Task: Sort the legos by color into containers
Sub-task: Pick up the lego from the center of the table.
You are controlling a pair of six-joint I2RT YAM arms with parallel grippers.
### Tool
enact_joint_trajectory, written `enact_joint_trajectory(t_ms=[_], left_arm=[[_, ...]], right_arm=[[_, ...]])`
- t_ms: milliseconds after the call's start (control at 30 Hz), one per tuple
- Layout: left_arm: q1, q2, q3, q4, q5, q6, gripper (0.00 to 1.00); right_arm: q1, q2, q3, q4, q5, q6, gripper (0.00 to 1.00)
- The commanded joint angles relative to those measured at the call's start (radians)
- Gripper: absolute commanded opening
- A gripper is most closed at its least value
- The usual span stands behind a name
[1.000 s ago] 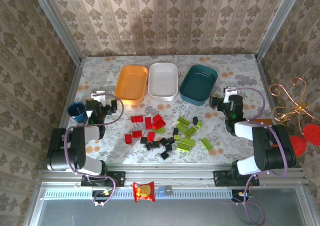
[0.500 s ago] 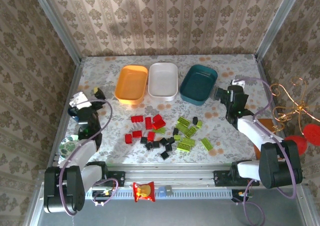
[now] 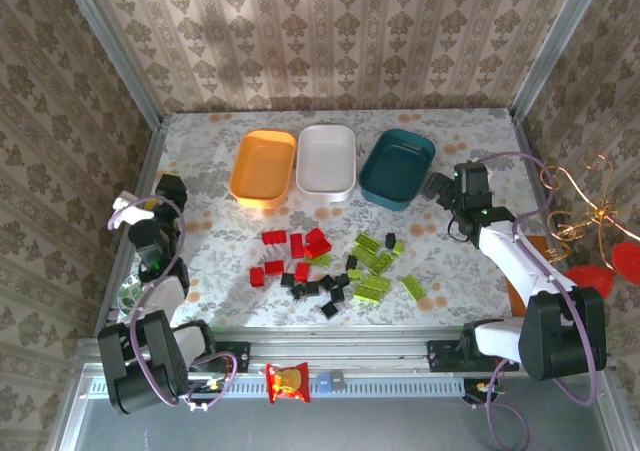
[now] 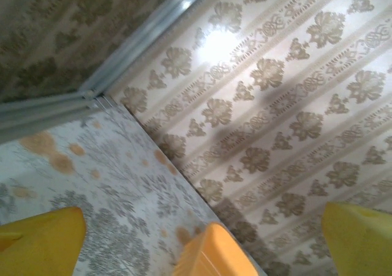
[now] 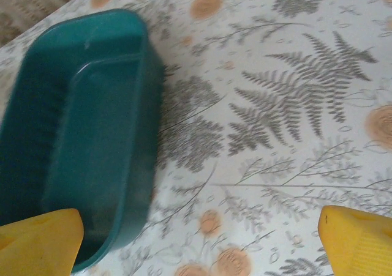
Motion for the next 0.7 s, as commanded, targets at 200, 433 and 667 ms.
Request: enact_joint_trajectory(t_ms=[200,433,667], left_arm=[[-0.063,-0.060,0.044,0.037,0.149,-0.058,1.00],[-0.226,-0.137,0.140,-0.204,0.283,0.020,1.00],[-0.476,-0.218,0.165,-0.456,0.251,0.226,1.00]], right_arm=[[0.135,-0.071,-0.029,-0.046,-0.149,-0.019,1.00],[0.288,-0.019,-0.033,-0.082,-0.124,-0.042,0.92],[0.332,0.211,0.044,-0.126,-0.107,-0.071,0.70]])
